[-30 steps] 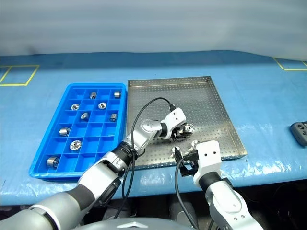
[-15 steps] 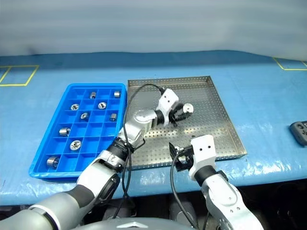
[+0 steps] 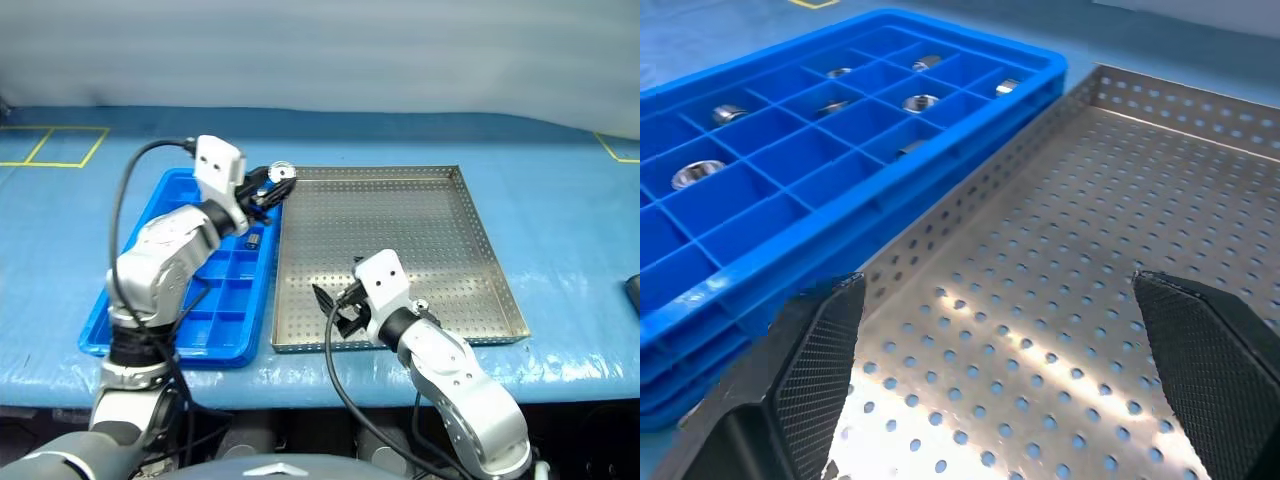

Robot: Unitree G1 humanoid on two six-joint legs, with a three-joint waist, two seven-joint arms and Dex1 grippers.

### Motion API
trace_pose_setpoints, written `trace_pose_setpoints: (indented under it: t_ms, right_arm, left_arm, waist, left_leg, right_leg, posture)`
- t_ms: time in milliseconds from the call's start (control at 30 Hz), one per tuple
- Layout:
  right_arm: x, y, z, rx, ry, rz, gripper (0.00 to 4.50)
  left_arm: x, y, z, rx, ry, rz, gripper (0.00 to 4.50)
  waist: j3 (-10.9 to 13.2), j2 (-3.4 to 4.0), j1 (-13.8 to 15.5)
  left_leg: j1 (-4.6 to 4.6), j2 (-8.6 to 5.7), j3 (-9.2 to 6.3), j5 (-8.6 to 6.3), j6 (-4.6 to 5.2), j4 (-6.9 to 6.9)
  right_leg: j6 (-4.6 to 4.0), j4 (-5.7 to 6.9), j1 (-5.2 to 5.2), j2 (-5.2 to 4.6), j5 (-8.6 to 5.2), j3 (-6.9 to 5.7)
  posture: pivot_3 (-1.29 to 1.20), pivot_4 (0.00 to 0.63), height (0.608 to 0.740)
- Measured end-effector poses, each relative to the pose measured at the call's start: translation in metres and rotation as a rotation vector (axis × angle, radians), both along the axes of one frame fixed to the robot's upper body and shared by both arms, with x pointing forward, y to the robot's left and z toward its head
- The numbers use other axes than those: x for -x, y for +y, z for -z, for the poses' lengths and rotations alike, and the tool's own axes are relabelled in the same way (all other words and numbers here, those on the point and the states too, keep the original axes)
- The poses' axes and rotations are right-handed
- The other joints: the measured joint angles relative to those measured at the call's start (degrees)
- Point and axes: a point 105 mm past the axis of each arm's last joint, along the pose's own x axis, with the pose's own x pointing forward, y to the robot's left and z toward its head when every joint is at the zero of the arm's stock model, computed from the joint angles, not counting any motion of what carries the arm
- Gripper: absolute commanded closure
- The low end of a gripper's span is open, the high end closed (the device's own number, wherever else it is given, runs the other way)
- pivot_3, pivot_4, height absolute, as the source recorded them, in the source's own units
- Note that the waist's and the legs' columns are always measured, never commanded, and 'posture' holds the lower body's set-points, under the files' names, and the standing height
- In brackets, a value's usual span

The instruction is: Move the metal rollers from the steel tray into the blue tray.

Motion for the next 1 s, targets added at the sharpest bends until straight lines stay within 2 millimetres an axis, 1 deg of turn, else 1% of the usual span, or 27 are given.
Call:
trace_pose_setpoints:
  t_ms: [67, 167, 300, 433, 600, 700, 733, 1000]
  right_arm:
    - [0.000, 0.005, 0.003, 0.008, 0.014, -0.043, 0.00]
    - [0.001, 0.011, 0.007, 0.016, 0.030, -0.090, 0.00]
    - [-0.001, 0.017, 0.007, 0.021, 0.030, -0.123, 0.00]
    - [-0.005, 0.024, 0.008, 0.021, 0.034, -0.135, 0.00]
    - [-0.005, 0.032, 0.009, 0.021, 0.032, -0.153, 0.00]
    - [-0.006, 0.032, 0.011, 0.024, 0.034, -0.147, 0.00]
    - [-0.006, 0.032, 0.011, 0.024, 0.033, -0.144, 0.00]
    - [-0.004, 0.028, 0.017, 0.016, 0.055, -0.108, 0.00]
  left_arm:
    - [0.006, 0.017, 0.007, -0.022, 0.015, -0.062, 2.61]
    - [0.013, 0.029, 0.019, -0.060, 0.047, -0.116, 2.61]
    - [0.021, 0.034, 0.031, -0.067, 0.081, -0.154, 2.61]
    - [0.028, 0.041, 0.050, -0.077, 0.137, -0.198, 2.61]
    - [0.026, 0.050, 0.061, -0.099, 0.163, -0.266, 2.61]
    - [0.025, 0.052, 0.072, -0.105, 0.204, -0.291, 2.61]
    - [0.025, 0.052, 0.075, -0.105, 0.217, -0.294, 2.61]
    - [0.027, 0.049, 0.091, -0.126, 0.278, -0.284, 2.61]
  waist:
    - [0.0, -0.02, 1.0]
    - [0.0, -0.05, 2.4]
    - [0.0, -0.06, 3.3]
    - [0.0, -0.06, 3.4]
    - [0.0, -0.06, 3.7]
    - [0.0, -0.07, 3.8]
    - [0.0, -0.07, 3.8]
    - [0.0, -0.06, 3.3]
  left_leg:
    - [0.00, -0.01, 0.01, 0.00, 0.00, 0.00]
    - [-0.01, -0.04, -0.01, 0.00, 0.01, 0.02]
    - [-0.01, -0.04, 0.00, 0.01, 0.02, 0.04]
    - [-0.01, -0.01, -0.03, 0.01, 0.02, 0.02]
    - [-0.01, -0.02, -0.03, 0.01, 0.02, 0.00]
    - [-0.02, -0.03, -0.03, 0.01, 0.02, 0.00]
    - [-0.02, -0.03, -0.03, 0.01, 0.02, 0.00]
    - [-0.02, -0.01, -0.02, 0.01, 0.02, -0.04]
  right_leg:
    - [-0.08, -0.06, 0.03, -0.02, -0.05, 0.00]
    - [-0.15, -0.10, 0.06, -0.05, -0.09, -0.02]
    - [-0.19, -0.11, 0.07, -0.07, -0.11, -0.02]
    - [-0.28, -0.09, 0.06, -0.04, -0.16, -0.07]
    - [-0.29, -0.09, 0.06, -0.05, -0.17, -0.07]
    - [-0.29, -0.11, 0.06, -0.06, -0.16, -0.07]
    - [-0.29, -0.11, 0.06, -0.06, -0.17, -0.08]
    - [-0.31, -0.11, 0.04, -0.06, -0.18, -0.08]
  posture:
    - [0.24, 0.150, 0.740]
    - [0.24, 0.150, 0.740]
    - [0.26, 0.150, 0.740]
    - [0.26, 0.150, 0.740]
    - [0.26, 0.150, 0.740]
    - [0.26, 0.150, 0.740]
    - [0.22, 0.150, 0.740]
    - [0.20, 0.150, 0.740]
